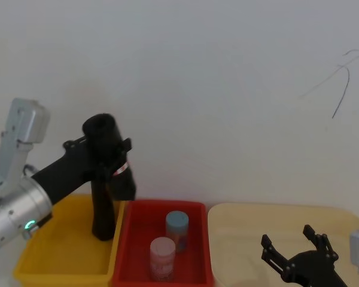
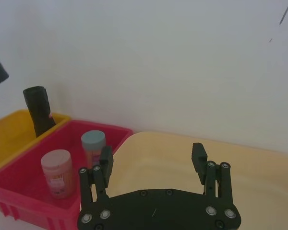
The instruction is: Pick up the garbage bag with the one hand and transfer it to the other hand.
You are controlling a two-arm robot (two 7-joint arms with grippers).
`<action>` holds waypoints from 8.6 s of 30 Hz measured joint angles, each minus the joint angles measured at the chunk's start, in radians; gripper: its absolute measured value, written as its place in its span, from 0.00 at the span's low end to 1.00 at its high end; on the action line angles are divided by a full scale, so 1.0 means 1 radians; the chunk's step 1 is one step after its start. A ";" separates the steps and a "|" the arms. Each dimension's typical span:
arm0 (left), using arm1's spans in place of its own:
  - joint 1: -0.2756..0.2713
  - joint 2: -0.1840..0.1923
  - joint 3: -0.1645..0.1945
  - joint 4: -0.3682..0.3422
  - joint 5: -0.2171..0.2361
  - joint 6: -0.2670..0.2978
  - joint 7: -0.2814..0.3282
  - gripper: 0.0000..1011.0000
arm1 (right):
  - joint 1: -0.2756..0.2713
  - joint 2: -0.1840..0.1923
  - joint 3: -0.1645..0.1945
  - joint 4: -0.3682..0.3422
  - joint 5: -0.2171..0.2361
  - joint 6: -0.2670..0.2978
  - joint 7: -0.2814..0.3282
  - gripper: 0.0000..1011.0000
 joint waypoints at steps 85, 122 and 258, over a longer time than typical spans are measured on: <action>-0.137 -0.140 0.279 0.081 -0.075 0.109 -0.055 0.43 | 0.226 0.096 -0.143 -0.040 0.121 0.240 0.321 0.99; -0.147 -0.091 0.313 0.049 -0.100 0.104 -0.083 0.43 | 0.280 0.094 -0.171 0.018 0.152 0.215 0.315 0.99; 0.008 0.021 0.129 -0.020 -0.059 0.085 0.354 0.99 | 0.351 0.054 -0.089 0.326 0.245 0.311 0.144 0.99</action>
